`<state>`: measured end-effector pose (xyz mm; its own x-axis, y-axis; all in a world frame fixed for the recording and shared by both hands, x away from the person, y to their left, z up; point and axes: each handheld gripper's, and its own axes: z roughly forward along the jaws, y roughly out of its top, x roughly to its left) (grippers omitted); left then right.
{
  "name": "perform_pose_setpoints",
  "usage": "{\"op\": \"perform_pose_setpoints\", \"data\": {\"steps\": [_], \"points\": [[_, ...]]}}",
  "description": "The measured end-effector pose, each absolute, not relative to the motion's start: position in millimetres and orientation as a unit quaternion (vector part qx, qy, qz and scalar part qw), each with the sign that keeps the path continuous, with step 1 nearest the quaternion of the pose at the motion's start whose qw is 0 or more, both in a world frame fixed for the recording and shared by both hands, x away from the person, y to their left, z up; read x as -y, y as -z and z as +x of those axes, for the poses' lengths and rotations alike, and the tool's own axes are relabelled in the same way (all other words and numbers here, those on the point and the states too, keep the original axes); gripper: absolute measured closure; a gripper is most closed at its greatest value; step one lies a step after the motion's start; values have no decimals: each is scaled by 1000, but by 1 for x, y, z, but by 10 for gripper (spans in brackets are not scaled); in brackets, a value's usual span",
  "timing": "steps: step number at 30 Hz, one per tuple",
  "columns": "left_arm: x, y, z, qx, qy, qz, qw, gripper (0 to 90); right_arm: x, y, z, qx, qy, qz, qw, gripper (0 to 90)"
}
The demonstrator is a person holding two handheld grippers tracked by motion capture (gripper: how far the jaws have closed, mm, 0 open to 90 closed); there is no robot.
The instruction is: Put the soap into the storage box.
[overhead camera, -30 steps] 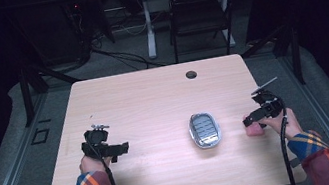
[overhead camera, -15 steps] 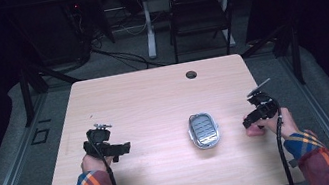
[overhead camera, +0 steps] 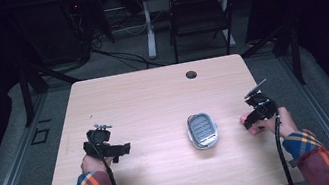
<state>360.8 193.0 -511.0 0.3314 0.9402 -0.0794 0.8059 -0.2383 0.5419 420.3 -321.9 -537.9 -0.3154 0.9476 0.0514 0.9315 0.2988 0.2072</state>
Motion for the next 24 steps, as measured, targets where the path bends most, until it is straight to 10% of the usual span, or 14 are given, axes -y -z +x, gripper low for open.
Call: {"op": "perform_pose_setpoints", "data": {"steps": [24], "points": [[-193, 511, 361, -559, -133, 778, 254, 3, 318, 520, 420, -828, -104, 548, 51, 371]]}}
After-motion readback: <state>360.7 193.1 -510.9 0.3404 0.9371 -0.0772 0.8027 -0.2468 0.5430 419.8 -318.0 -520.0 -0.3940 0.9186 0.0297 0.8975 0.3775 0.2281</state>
